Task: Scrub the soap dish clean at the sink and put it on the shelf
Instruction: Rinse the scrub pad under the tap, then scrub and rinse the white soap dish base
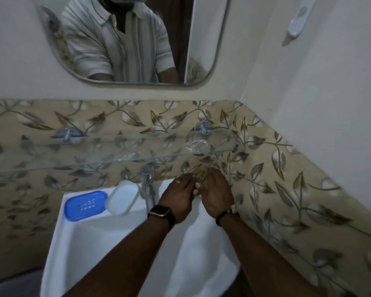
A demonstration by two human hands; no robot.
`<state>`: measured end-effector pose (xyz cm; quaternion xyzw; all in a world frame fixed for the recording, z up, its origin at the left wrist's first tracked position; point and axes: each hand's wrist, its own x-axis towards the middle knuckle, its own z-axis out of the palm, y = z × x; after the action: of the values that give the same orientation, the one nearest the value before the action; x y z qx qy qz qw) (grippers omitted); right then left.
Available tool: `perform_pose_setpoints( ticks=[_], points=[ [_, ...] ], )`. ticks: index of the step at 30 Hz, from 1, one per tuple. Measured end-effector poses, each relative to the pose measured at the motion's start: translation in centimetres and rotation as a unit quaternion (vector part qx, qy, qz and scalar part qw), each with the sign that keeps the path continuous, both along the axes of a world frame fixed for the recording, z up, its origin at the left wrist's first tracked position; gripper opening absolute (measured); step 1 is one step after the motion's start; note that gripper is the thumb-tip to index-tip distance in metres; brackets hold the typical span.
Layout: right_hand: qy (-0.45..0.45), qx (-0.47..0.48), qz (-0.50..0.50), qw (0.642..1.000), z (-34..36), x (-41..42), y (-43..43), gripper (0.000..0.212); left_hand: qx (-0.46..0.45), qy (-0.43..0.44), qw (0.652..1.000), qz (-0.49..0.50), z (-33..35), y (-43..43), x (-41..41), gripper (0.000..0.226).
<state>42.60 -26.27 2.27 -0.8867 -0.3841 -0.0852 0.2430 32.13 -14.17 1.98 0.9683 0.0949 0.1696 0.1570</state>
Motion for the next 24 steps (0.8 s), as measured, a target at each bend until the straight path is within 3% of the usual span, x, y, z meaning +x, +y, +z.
perform_pose_setpoints(
  ticks=[2, 6, 14, 24],
  points=[
    [0.006, -0.018, -0.003, 1.0, 0.9, -1.6, 0.3, 0.07, 0.009, -0.013, 1.0, 0.006, 0.8, 0.2, -1.9, 0.049],
    [-0.023, -0.017, 0.015, 0.999, 2.0, -5.3, 1.8, 0.065, 0.027, -0.051, 0.998, 0.024, 2.4, 1.1, -7.0, 0.05],
    [-0.064, -0.002, 0.123, 0.99, 3.9, -14.2, 8.1, 0.071, 0.006, -0.09, 0.987, 0.134, 2.1, 5.1, -17.7, 0.052],
    [-0.069, -0.084, 0.162, 0.981, 0.8, -16.4, 12.1, 0.078, 0.013, 0.005, 0.985, 0.174, -1.5, 8.8, -21.4, 0.056]
  ],
)
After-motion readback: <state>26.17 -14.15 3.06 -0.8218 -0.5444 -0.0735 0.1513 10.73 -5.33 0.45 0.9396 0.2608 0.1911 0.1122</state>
